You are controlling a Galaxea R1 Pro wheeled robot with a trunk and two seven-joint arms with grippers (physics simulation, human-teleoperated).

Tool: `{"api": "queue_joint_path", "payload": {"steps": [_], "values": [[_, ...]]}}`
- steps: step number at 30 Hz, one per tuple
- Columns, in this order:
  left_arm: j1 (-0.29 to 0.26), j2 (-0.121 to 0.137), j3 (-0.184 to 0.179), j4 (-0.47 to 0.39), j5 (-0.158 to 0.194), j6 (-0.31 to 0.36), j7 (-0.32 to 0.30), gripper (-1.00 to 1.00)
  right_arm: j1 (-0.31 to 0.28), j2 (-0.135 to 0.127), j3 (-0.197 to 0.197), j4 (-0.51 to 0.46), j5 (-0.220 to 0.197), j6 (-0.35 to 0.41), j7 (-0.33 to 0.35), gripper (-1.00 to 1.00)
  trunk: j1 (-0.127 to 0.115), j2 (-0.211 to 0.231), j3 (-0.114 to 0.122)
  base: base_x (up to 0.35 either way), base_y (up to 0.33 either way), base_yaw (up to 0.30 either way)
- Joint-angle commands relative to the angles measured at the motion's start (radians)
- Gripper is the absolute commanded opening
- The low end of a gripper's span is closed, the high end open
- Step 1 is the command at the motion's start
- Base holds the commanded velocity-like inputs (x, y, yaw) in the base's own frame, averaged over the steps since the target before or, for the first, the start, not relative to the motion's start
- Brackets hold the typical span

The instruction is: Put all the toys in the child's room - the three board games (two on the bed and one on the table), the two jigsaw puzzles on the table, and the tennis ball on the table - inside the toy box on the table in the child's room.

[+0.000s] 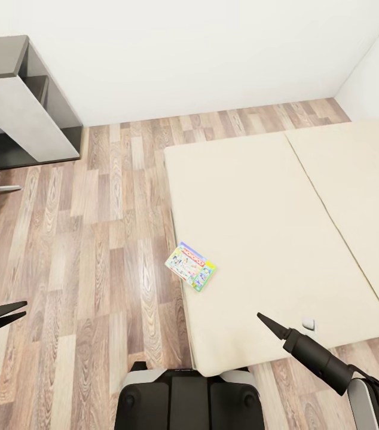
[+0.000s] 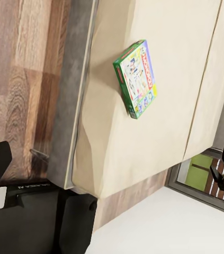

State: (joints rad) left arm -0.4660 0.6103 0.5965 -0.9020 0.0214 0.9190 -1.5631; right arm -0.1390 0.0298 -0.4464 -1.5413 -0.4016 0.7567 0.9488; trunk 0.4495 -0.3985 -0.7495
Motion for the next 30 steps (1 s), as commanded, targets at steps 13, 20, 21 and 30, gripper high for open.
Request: {"api": "queue_joint_path", "payload": {"steps": [13,20,21,30], "values": [[0.0,0.0,-0.001,0.0,-0.001,0.011,-0.005,1.0,-0.001,0.001,-0.002,0.0,-0.002,0.006,0.002,1.0,0.001,-0.001,-0.001,-0.005,0.004,0.0],[0.0,0.0,-0.001,0.0,-0.001,0.011,-0.005,1.0,-0.001,0.001,-0.002,0.0,-0.002,0.006,0.003,1.0,0.001,-0.001,0.0,0.0,0.0,0.0],[0.0,0.0,-0.001,0.0,-0.001,0.011,-0.005,1.0,-0.001,0.001,-0.002,0.0,-0.002,0.006,0.003,1.0,0.001,-0.001,0.0,0.0,0.0,0.0],[0.0,0.0,-0.001,0.0,-0.001,0.011,-0.005,1.0,-0.001,0.001,-0.002,0.0,-0.002,0.006,0.002,1.0,0.001,-0.001,0.011,0.0,0.0,0.0]]}}
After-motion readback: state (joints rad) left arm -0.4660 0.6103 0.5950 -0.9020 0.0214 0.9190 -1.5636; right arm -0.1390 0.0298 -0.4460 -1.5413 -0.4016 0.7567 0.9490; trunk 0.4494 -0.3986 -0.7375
